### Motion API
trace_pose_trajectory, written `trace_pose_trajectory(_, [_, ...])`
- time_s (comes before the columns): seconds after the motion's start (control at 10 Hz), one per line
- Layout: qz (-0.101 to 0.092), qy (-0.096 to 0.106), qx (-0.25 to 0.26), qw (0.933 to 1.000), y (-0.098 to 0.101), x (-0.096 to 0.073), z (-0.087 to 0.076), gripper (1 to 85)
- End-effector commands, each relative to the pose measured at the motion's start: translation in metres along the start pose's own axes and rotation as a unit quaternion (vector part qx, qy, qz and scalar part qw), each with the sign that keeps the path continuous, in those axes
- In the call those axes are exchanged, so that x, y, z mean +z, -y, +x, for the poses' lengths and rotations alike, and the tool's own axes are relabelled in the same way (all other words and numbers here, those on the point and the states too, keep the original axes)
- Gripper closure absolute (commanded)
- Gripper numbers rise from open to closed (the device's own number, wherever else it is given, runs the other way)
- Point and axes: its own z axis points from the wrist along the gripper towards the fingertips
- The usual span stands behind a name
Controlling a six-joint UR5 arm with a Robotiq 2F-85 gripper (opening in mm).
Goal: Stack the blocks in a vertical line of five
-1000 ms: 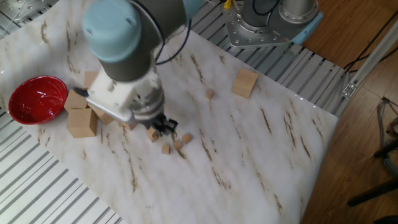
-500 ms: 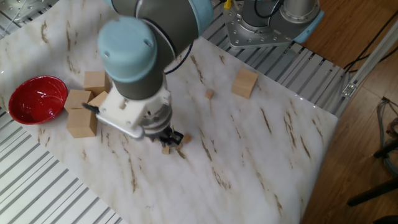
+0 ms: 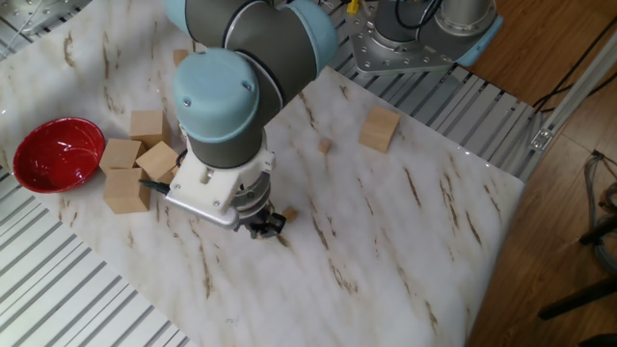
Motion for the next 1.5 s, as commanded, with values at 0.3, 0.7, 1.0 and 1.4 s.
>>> trace_pose_trajectory(0.3, [-0.031, 0.011, -0.017, 0.9993, -0.012, 0.012, 0.003, 49.7])
trace_pose_trajectory(0.7, [-0.01, 0.016, -0.059, 0.9981, -0.003, 0.021, 0.012, 50.0])
trace_pose_trajectory(1.0, [0.008, 0.015, -0.08, 0.9966, 0.001, 0.024, 0.016, 49.7])
trace_pose_trajectory(1.4, [0.007, 0.019, -0.086, 0.9961, -0.003, 0.023, 0.017, 49.3])
